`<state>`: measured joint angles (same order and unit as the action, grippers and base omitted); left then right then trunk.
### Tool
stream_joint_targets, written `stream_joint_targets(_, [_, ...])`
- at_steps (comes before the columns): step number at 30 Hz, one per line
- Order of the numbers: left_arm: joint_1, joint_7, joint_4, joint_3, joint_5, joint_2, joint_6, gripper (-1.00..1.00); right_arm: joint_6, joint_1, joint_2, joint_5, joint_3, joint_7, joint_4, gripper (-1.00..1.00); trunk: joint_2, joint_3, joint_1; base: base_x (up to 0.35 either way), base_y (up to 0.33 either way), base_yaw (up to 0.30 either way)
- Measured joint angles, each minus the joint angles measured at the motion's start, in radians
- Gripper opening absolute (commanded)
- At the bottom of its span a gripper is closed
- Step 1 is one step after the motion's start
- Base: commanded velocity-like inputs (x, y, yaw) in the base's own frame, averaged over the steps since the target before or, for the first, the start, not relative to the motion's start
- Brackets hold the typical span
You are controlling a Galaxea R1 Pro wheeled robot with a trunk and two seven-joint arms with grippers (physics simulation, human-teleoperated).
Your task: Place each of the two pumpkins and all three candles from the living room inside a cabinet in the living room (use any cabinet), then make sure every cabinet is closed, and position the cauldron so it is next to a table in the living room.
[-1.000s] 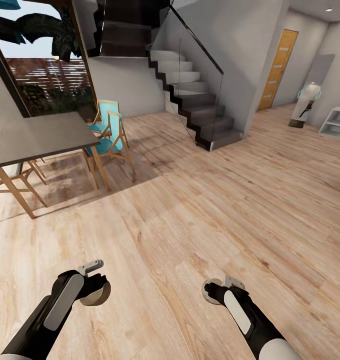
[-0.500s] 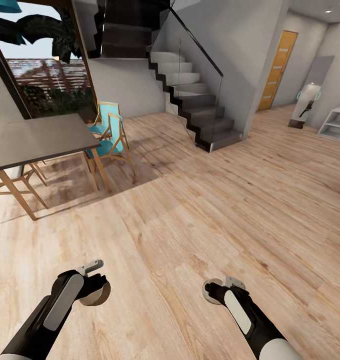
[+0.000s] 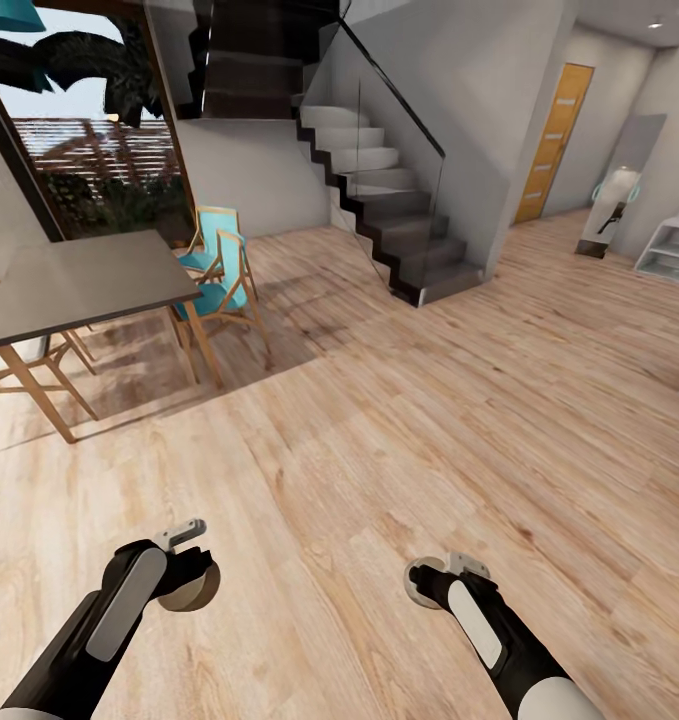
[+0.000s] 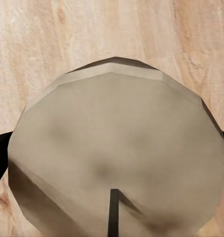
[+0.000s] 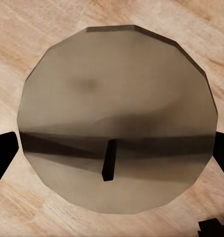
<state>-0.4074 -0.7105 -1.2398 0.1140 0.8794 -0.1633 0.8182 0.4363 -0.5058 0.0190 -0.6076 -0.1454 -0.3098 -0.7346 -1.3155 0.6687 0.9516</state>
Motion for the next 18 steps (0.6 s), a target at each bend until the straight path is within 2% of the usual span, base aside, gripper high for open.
stream_joint_targets(18, [0.000, 0.000, 0.000, 0.000, 0.000, -0.001, 0.000, -1.00, 0.001, 0.000, 0.003, 0.000, 0.006, -0.001, 0.000, -1.00, 0.126, -0.054, -0.069, 0.000, 0.000, 0.000])
